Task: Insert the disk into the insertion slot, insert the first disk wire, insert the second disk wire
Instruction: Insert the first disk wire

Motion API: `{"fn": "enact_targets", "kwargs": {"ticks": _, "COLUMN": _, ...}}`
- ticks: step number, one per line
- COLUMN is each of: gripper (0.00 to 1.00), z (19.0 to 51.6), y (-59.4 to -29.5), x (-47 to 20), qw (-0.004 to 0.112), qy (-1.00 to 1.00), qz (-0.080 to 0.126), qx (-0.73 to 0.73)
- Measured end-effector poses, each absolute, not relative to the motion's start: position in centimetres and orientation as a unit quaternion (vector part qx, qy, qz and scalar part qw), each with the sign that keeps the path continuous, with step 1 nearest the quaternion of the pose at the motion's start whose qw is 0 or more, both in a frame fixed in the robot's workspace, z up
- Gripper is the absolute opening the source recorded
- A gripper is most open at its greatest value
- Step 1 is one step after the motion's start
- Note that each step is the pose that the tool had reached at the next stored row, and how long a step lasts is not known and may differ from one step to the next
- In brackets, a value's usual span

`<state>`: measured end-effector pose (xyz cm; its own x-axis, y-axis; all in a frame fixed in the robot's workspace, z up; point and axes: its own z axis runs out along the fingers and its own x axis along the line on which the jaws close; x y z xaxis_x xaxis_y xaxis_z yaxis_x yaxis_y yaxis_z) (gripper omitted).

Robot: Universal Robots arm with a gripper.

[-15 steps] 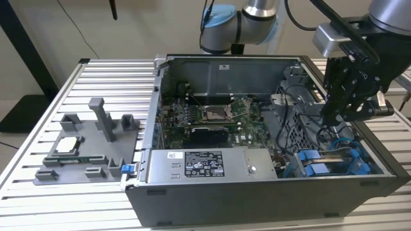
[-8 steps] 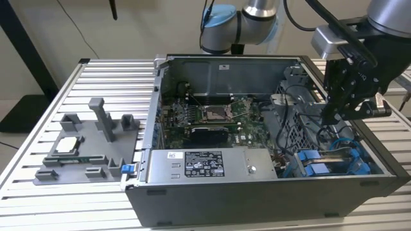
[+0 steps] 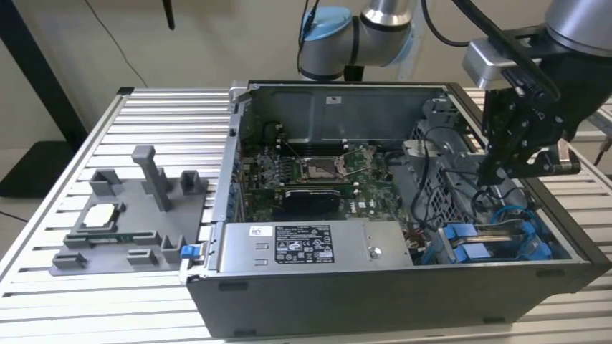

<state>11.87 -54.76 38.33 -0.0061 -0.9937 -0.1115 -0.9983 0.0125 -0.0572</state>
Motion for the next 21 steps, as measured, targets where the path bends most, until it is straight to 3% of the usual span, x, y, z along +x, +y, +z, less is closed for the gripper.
{"fn": "enact_targets", "kwargs": {"ticks": 21, "gripper": 0.0, "z": 37.0, "y": -57.7, "x": 13.0, "qw": 0.054, "qy": 0.711, "qz": 0.024, "qx": -0.701}}
